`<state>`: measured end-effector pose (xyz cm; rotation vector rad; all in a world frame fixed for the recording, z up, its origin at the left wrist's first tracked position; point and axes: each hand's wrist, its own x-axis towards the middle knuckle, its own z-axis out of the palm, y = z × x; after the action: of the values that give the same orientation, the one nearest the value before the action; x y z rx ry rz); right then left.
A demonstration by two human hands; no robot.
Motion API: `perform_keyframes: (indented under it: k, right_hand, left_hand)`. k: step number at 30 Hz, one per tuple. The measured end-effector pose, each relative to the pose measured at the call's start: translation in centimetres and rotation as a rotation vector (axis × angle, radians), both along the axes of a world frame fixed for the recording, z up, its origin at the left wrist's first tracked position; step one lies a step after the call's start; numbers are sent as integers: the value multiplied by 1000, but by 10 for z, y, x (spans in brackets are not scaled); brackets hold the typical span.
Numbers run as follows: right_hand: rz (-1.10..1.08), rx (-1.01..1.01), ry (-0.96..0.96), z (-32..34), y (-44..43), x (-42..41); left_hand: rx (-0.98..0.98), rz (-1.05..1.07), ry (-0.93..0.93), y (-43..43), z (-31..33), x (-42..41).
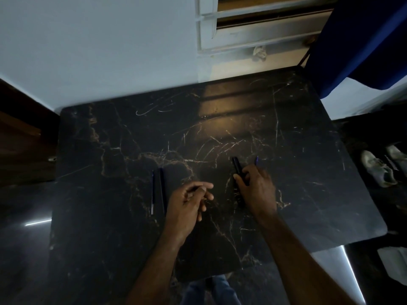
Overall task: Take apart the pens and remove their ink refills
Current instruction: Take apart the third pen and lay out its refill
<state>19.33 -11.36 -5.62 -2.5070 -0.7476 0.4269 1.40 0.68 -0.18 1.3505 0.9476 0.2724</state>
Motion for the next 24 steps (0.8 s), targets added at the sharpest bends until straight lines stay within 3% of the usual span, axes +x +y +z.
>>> perform_keyframes:
  k: [5,14,19,21,24]
  right_hand:
    - [-166,113,32,9,-20,-2]
    - [-101,-45,135,7,-18,0]
    - [-194,90,6,36,-5,-20]
    - [-149,167,53,47,13,-51]
    - [67,126,224,47,56,-109]
  left_hand:
    - [9,34,7,-3,4,-7]
    - [19,92,48,-7,11,-42]
    - [25,263,77,20,13,-74]
    - [2,363,62,37,10,-85]
    - [-51,464,2,64,9,-93]
